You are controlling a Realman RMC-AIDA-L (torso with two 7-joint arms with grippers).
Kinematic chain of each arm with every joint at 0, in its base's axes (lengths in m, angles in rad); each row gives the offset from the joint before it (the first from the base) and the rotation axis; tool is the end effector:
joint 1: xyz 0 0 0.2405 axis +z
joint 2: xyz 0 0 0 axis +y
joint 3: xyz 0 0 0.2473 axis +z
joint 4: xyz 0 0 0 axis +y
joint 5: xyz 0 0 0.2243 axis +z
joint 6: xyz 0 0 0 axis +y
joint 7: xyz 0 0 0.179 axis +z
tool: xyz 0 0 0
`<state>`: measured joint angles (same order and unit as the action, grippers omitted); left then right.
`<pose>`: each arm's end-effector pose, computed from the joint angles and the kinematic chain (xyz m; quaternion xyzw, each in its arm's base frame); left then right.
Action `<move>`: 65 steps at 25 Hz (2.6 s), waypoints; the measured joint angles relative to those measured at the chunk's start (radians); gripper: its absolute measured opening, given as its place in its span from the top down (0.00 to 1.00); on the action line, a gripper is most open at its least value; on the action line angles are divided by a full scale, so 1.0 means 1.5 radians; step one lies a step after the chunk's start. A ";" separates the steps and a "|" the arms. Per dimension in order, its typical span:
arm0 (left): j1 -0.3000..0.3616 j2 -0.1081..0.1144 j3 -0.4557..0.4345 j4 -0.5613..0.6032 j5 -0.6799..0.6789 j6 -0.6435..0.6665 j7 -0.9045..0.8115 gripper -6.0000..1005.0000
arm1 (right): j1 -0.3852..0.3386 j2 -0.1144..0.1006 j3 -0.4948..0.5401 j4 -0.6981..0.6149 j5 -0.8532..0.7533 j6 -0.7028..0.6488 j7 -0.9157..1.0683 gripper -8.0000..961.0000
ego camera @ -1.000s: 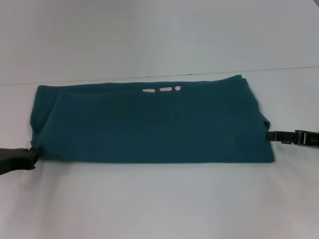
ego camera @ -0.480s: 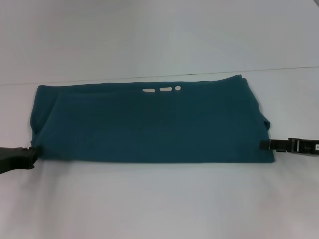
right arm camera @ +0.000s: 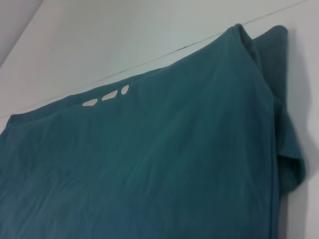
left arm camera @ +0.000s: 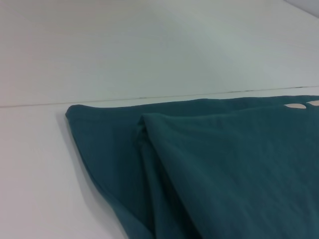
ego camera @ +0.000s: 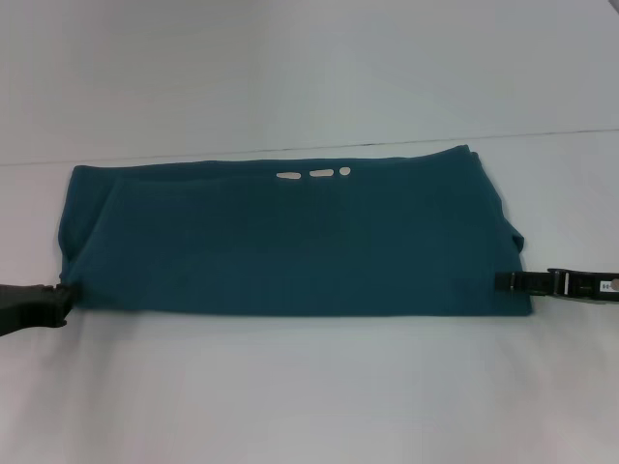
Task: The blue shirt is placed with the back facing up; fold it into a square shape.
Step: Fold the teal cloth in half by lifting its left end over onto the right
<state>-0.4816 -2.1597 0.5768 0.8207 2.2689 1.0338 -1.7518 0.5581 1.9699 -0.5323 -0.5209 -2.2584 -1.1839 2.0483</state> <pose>-0.3431 0.3915 0.0040 -0.8260 -0.4205 -0.1089 0.3592 0.3530 0.3828 0.0086 -0.7613 0.5797 0.1619 0.2412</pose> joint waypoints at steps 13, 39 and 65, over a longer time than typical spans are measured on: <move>0.000 0.001 -0.001 0.000 0.000 -0.001 0.002 0.99 | 0.002 0.001 -0.009 0.003 -0.001 0.007 0.001 0.20; -0.001 0.001 0.000 0.000 0.000 0.000 0.002 0.99 | 0.003 0.007 -0.040 -0.001 -0.001 0.002 0.006 0.47; 0.040 -0.001 -0.006 0.040 -0.006 0.089 -0.012 0.99 | -0.018 0.001 -0.010 -0.015 0.005 -0.003 -0.010 0.95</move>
<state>-0.4223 -2.1617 0.5675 0.8808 2.2593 1.1675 -1.7702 0.5306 1.9715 -0.5475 -0.5441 -2.2516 -1.1889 2.0327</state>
